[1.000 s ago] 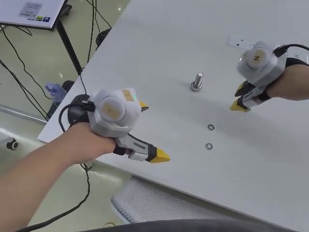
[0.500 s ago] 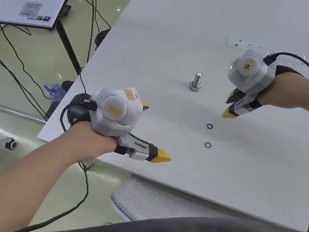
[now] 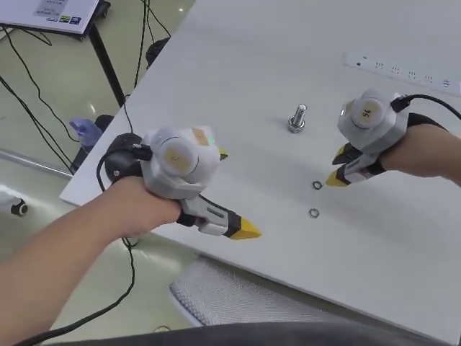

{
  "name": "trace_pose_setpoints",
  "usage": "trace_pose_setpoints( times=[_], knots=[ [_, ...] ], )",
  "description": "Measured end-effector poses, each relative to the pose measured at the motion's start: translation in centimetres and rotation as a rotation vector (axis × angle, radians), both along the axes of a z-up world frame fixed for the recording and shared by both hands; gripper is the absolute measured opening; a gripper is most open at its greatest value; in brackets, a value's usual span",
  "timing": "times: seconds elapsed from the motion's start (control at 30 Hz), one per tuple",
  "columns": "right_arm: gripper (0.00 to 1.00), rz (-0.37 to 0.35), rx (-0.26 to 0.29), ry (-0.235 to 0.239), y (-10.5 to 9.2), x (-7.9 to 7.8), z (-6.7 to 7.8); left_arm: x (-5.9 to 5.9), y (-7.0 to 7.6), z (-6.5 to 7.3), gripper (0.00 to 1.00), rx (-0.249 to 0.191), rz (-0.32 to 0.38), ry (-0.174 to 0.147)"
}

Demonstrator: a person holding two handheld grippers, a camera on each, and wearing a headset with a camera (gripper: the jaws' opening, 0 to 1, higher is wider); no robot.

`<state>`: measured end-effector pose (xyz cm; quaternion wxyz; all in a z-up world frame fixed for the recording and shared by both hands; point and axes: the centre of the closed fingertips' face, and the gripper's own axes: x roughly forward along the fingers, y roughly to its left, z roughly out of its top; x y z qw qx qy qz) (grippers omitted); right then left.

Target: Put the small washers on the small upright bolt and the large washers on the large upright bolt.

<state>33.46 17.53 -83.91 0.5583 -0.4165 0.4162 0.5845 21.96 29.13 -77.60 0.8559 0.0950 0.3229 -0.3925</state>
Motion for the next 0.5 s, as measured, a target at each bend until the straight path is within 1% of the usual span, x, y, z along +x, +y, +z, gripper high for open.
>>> trace_pose_setpoints(
  times=[0.07,0.23,0.4,0.5],
  knots=[
    [0.29,0.002,-0.008,-0.006,-0.1,-0.1,-0.5,-0.1,0.0,0.0,0.9,0.004,-0.001,0.0],
    [0.28,0.008,-0.005,-0.01,0.1,-0.5,-1.4,-0.2,-0.2,0.1,0.9,0.003,-0.004,0.001],
    [0.28,0.022,-0.02,-0.021,0.1,-0.6,-2.4,-0.3,-0.4,0.2,0.9,0.005,-0.013,0.003],
    [0.28,0.021,-0.023,-0.02,0.2,-0.6,-2.6,-0.2,-0.5,0.3,0.9,0.003,-0.016,0.003]
  ],
)
